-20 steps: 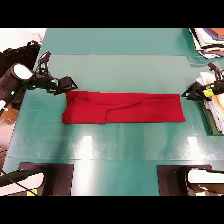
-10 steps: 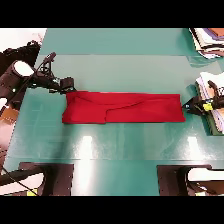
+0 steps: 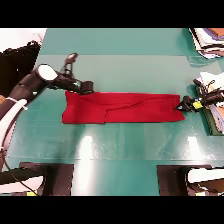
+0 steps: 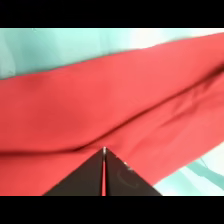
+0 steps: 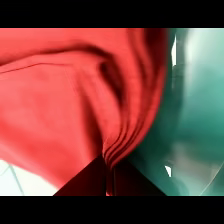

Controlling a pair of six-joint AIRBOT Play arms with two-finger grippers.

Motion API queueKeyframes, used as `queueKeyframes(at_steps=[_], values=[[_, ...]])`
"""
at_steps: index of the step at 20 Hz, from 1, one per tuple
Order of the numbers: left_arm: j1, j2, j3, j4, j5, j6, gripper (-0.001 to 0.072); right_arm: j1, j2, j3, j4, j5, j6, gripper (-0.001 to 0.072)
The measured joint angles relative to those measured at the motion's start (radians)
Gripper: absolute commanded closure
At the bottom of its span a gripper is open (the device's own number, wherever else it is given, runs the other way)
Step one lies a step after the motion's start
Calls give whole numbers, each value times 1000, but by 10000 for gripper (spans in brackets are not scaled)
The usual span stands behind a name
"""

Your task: Fold the shirts.

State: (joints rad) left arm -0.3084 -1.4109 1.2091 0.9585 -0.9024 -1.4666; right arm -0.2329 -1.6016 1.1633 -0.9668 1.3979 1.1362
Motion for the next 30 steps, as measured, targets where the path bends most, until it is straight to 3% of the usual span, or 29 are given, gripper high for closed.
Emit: queueKeyframes(at_steps=[8, 18, 23, 30], values=[[-217, -298, 214, -31, 20, -7, 683, 162, 212, 234, 88, 69, 85, 693], [-272, -438, 293, -105, 36, -25, 682, 455, 262, 440, 271, -12, 129, 693], [-190, -373, 298, -97, 2, -24, 682, 556, 263, 453, 287, -79, 125, 693], [125, -84, 299, -28, -116, 23, 682, 821, 133, 457, 413, -246, 32, 691]])
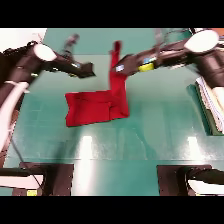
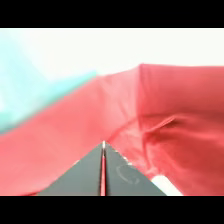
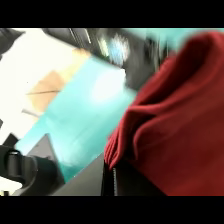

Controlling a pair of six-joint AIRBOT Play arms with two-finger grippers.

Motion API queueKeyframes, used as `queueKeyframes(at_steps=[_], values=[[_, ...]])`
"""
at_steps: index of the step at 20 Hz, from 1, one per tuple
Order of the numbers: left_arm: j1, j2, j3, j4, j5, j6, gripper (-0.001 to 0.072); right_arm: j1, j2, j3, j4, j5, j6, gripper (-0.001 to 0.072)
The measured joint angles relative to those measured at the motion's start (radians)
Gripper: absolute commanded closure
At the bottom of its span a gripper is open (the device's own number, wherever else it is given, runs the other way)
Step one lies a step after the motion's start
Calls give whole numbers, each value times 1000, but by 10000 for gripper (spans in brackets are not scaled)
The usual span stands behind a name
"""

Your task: Fold the shirts.

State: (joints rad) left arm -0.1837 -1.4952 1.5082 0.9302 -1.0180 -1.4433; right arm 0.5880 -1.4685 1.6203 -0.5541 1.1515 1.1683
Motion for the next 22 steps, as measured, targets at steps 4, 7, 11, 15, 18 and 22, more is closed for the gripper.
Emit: queueKeyframes(at_steps=[4, 7, 11, 15, 18, 22], values=[[168, 161, 0, 8, -47, 26, 681, 193, -176, 41, 46, -132, -65, 301], [245, 229, 0, 13, -74, 32, 682, 272, -303, 129, 41, -150, -83, 287], [279, 264, -2, 12, -125, 35, 682, 245, -389, 209, -11, -20, -52, 403], [286, 273, -3, 13, -168, 37, 682, 111, -371, 138, -127, 119, -3, 403], [289, 275, -3, 13, -188, 38, 682, -28, -291, -14, -166, 120, 8, 339], [290, 275, -3, 13, -188, 38, 682, -197, -202, -225, -177, 76, 18, 40]])
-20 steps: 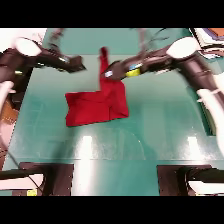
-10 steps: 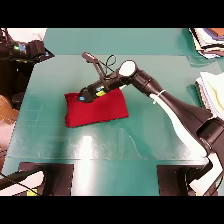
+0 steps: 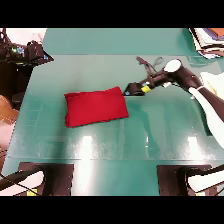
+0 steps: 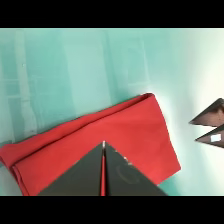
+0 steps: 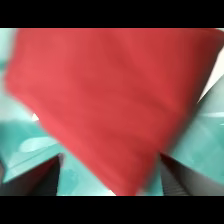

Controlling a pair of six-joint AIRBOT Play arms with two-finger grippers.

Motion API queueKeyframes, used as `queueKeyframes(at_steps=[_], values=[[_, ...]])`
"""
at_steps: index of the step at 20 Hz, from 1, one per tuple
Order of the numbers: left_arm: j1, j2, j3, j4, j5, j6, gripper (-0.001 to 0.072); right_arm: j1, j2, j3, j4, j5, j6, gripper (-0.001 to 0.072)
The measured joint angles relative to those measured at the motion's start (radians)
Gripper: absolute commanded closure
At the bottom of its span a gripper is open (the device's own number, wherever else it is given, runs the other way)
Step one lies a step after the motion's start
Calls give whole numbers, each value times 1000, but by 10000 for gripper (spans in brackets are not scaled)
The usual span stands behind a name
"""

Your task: Fold the shirts.

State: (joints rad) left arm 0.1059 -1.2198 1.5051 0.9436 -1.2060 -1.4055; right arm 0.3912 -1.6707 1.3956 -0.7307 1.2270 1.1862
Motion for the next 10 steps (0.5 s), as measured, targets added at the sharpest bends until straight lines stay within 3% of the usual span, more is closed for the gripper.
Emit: queueKeyframes(at_steps=[4, 8, 10], values=[[0, 0, 0, 0, 17, 3, 682, -61, -8, -114, 54, -45, 2, 42], [0, 0, 0, 0, 31, 19, 682, -3, -94, -91, 101, -62, 3, 67], [0, 0, 0, 0, 34, 22, 682, 48, -148, -47, 145, -63, 2, 159]])
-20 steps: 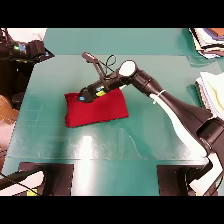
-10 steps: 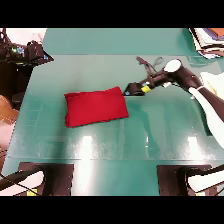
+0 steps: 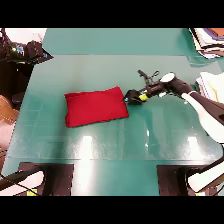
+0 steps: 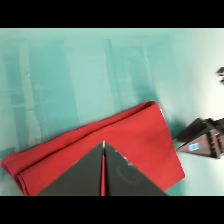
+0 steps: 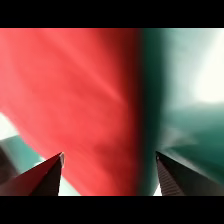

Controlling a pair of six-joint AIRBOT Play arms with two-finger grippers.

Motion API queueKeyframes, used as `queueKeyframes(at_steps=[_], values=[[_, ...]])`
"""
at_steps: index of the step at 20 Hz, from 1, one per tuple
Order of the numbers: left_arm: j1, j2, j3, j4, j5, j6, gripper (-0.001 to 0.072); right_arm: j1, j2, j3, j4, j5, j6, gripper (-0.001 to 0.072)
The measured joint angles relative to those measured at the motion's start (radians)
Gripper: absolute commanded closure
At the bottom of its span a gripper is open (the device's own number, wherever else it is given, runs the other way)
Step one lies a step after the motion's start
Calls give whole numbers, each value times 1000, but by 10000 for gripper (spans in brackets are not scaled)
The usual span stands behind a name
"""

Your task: Fold the shirts.

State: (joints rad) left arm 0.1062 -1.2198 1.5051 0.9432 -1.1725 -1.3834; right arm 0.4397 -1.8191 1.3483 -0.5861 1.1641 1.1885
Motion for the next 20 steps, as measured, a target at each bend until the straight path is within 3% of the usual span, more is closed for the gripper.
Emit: queueKeyframes(at_steps=[1, 2, 3, 4, 6, 12, 20], values=[[0, 0, 0, 0, 2, 2, 681, 27, -29, 25, 18, -2, 0, 166], [0, 0, 0, 0, 2, 6, 681, 51, -54, 50, 40, -3, 0, 236], [0, 0, 0, 0, 2, 8, 682, 74, -76, 74, 55, -10, 0, 460], [0, 0, 0, 0, 2, 10, 682, 97, -100, 100, 59, -16, 0, 597], [0, 0, 0, 0, 2, 12, 682, 128, -127, 148, 82, -20, 0, 679], [-36, 0, 0, -2, -3, 13, 683, 88, -148, 318, 104, 0, 0, 693], [-248, 0, 0, -1, 67, 12, 682, -313, 16, 497, -84, 33, 52, 693]])
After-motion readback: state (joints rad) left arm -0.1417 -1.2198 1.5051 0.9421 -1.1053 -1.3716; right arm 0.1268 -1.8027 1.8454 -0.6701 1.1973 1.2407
